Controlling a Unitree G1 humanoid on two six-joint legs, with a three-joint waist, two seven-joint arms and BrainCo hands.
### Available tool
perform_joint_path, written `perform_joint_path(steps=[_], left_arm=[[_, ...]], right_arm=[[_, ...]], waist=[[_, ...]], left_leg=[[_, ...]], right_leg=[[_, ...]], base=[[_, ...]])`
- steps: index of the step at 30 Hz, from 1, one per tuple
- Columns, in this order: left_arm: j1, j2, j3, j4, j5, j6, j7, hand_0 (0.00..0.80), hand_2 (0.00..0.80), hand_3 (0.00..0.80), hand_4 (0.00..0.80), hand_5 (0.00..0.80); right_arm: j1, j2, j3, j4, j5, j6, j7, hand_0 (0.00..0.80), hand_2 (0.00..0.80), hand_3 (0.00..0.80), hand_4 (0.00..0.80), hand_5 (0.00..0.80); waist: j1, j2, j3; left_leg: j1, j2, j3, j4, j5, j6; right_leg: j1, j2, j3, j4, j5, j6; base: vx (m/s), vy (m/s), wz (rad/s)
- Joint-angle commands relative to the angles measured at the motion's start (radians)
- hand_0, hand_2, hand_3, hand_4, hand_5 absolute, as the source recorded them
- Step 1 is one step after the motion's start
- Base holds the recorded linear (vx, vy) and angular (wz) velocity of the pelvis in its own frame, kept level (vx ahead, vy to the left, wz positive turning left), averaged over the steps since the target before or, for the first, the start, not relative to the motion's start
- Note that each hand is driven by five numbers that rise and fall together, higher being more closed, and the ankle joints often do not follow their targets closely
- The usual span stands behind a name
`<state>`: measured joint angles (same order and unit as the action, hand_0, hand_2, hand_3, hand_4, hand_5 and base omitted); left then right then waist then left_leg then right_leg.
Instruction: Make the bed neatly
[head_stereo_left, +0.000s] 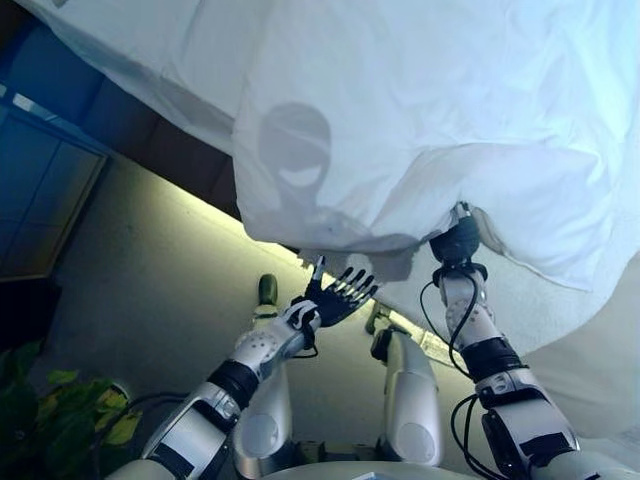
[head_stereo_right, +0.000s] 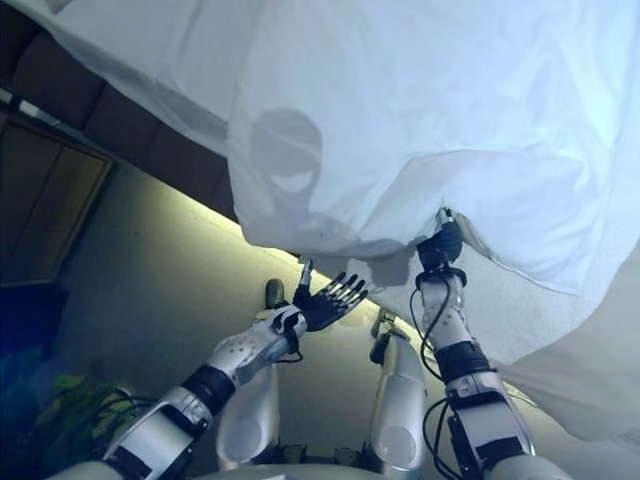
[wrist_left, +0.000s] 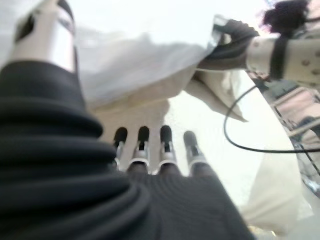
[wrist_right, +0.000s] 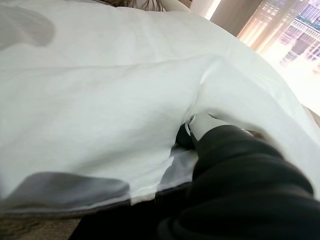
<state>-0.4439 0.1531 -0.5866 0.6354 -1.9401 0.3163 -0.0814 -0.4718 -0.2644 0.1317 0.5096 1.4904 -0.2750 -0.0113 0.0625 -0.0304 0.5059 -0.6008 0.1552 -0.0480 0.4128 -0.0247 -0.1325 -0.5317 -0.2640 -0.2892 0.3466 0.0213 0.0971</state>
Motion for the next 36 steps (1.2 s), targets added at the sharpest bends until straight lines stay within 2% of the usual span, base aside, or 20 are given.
perform_joint_path(steps=[1,7,12,16,18,22,28,31,32,33,36], left_arm=[[-0.015,-0.054,-0.047,-0.095,-0.032,-0.023,0.044,0.0,0.0,0.0,0.0,0.0],[-0.065,-0.112,-0.074,-0.086,-0.032,-0.094,0.119,0.0,0.0,0.0,0.0,0.0],[-0.117,-0.142,-0.066,-0.073,-0.032,-0.204,0.147,0.0,0.0,0.0,0.0,0.0],[-0.163,-0.165,0.003,-0.026,-0.022,-0.307,0.12,0.0,0.0,0.0,0.0,0.0],[-0.201,-0.181,0.057,-0.004,0.004,-0.338,0.111,0.0,0.0,0.0,0.0,0.0],[-0.247,-0.191,0.112,0.001,0.04,-0.393,0.1,0.0,0.0,0.0,0.0,0.0],[-0.298,-0.188,0.184,-0.004,0.075,-0.468,0.092,0.0,0.0,0.0,0.0,0.0],[-0.309,-0.194,0.208,-0.011,0.068,-0.487,0.087,0.0,0.0,0.0,0.0,0.0],[-0.311,-0.193,0.213,-0.013,0.072,-0.486,0.078,0.474,0.474,0.474,0.474,0.474],[-0.312,-0.194,0.215,-0.017,0.07,-0.489,0.071,0.8,0.8,0.8,0.8,0.8],[-0.312,-0.19,0.218,-0.036,0.068,-0.503,0.058,0.8,0.8,0.8,0.8,0.8]], right_arm=[[-0.053,0.0,-0.025,-0.137,0.02,-0.039,0.033,0.8,0.8,0.8,0.8,0.8],[-0.071,0.012,-0.025,-0.207,-0.026,-0.024,-0.019,0.8,0.8,0.8,0.8,0.8],[-0.085,0.012,-0.028,-0.252,-0.063,0.003,-0.03,0.8,0.8,0.8,0.8,0.8],[-0.104,0.024,-0.022,-0.282,-0.112,0.027,-0.048,0.8,0.8,0.8,0.8,0.8],[-0.122,0.024,-0.017,-0.287,-0.136,0.043,-0.051,0.8,0.8,0.8,0.8,0.8],[-0.14,0.018,-0.004,-0.313,-0.165,0.083,-0.077,0.8,0.8,0.8,0.8,0.8],[-0.149,0.004,0.009,-0.303,-0.176,0.131,-0.086,0.8,0.8,0.8,0.8,0.8],[-0.152,0.0,0.011,-0.306,-0.186,0.138,-0.105,0.8,0.8,0.8,0.8,0.8],[-0.154,-0.002,0.011,-0.306,-0.187,0.14,-0.11,0.8,0.8,0.8,0.8,0.8],[-0.155,-0.005,0.009,-0.303,-0.188,0.143,-0.114,0.8,0.8,0.8,0.8,0.8],[-0.147,-0.002,0.016,-0.302,-0.186,0.133,-0.127,0.8,0.8,0.8,0.8,0.8]], waist=[[0.006,-0.028,-0.019],[-0.024,-0.039,-0.008],[-0.051,-0.042,0.001],[-0.077,-0.044,0.003],[-0.093,-0.041,0.005],[-0.12,-0.028,0.006],[-0.149,0.009,0.0],[-0.154,0.034,-0.003],[-0.154,0.041,-0.003],[-0.155,0.047,-0.005],[-0.156,0.054,-0.008]], left_leg=[[-0.077,0.041,-0.016,0.042,0.072,-0.014],[-0.089,0.046,0.0,0.058,0.07,-0.013],[-0.097,0.044,0.014,0.067,0.067,-0.009],[-0.102,0.048,0.033,0.071,0.069,-0.008],[-0.102,0.05,0.047,0.07,0.071,-0.007],[-0.098,0.048,0.069,0.066,0.08,-0.008],[-0.067,0.044,0.114,0.034,0.099,-0.005],[-0.058,0.032,0.121,0.026,0.104,-0.002],[-0.055,0.028,0.122,0.024,0.106,-0.001],[-0.052,0.025,0.122,0.021,0.107,-0.001],[-0.045,0.021,0.124,0.012,0.112,0.0]], right_leg=[[0.07,-0.116,0.038,-0.073,0.153,0.144],[0.042,-0.111,0.064,-0.064,0.152,0.139],[0.013,-0.109,0.089,-0.056,0.154,0.136],[-0.017,-0.106,0.119,-0.042,0.149,0.131],[-0.031,-0.109,0.131,-0.039,0.148,0.13],[-0.048,-0.112,0.154,-0.03,0.145,0.127],[-0.048,-0.123,0.171,-0.016,0.132,0.121],[-0.05,-0.134,0.177,-0.002,0.122,0.117],[-0.052,-0.138,0.179,0.003,0.12,0.117],[-0.052,-0.142,0.183,0.005,0.119,0.117],[-0.05,-0.145,0.189,0.005,0.117,0.117]], base=[[0.0,0.0,0.0],[0.007,0.045,-0.06],[-0.004,0.112,-0.09],[-0.008,0.129,-0.21],[-0.01,0.178,-0.16],[0.004,0.189,-0.15],[0.037,0.17,-0.12],[0.024,0.141,-0.04],[0.017,0.13,0.01],[0.016,0.114,0.02],[0.012,0.065,-0.01]])
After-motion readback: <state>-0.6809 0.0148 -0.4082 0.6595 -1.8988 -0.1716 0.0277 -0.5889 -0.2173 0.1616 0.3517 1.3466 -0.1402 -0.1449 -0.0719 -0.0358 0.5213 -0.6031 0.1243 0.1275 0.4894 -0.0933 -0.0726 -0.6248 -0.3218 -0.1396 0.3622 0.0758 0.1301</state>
